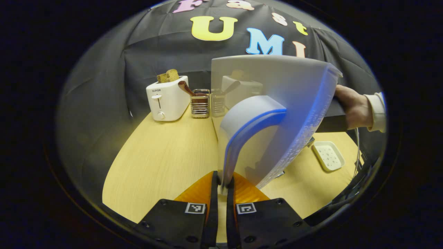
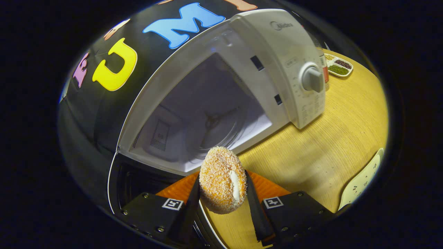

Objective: Open the microwave oven with the left hand, put the food in, and close the microwave oven.

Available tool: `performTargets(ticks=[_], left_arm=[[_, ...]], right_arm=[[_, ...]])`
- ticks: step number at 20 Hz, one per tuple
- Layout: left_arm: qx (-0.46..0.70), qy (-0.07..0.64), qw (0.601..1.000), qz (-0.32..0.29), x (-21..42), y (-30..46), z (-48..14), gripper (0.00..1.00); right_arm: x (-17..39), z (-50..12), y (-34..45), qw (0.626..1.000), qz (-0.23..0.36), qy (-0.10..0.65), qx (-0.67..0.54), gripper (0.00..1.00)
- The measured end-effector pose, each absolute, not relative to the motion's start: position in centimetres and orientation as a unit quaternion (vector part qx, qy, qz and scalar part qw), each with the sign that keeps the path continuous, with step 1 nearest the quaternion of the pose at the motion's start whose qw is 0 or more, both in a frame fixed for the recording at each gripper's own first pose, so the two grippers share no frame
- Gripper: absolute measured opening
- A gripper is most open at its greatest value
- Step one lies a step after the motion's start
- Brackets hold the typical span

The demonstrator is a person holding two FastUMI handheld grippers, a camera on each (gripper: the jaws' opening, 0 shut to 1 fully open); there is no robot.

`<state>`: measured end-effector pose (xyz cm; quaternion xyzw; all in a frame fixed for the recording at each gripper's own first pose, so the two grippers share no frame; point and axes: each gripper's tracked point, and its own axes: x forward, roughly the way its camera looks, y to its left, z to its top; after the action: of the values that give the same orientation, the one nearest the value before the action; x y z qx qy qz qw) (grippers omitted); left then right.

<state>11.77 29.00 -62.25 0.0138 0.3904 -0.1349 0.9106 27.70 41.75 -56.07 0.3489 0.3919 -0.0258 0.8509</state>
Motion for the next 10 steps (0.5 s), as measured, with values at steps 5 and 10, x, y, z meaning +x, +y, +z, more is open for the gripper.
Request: performTargets(ticks=[5,10], left_arm=[[0.014,0.393,0.909,-0.137,11.7,29.1,-62.3,0.18],[0.013,0.396,0.908,-0.137,11.9,29.2,-62.4,0.19]], right_arm=[[32.4,-56.1,43.5,0.883,-0.011,0.34,0.322,0.69],[36.2,-57.4,43.4,0.901,-0.025,0.297,0.315,0.69]])
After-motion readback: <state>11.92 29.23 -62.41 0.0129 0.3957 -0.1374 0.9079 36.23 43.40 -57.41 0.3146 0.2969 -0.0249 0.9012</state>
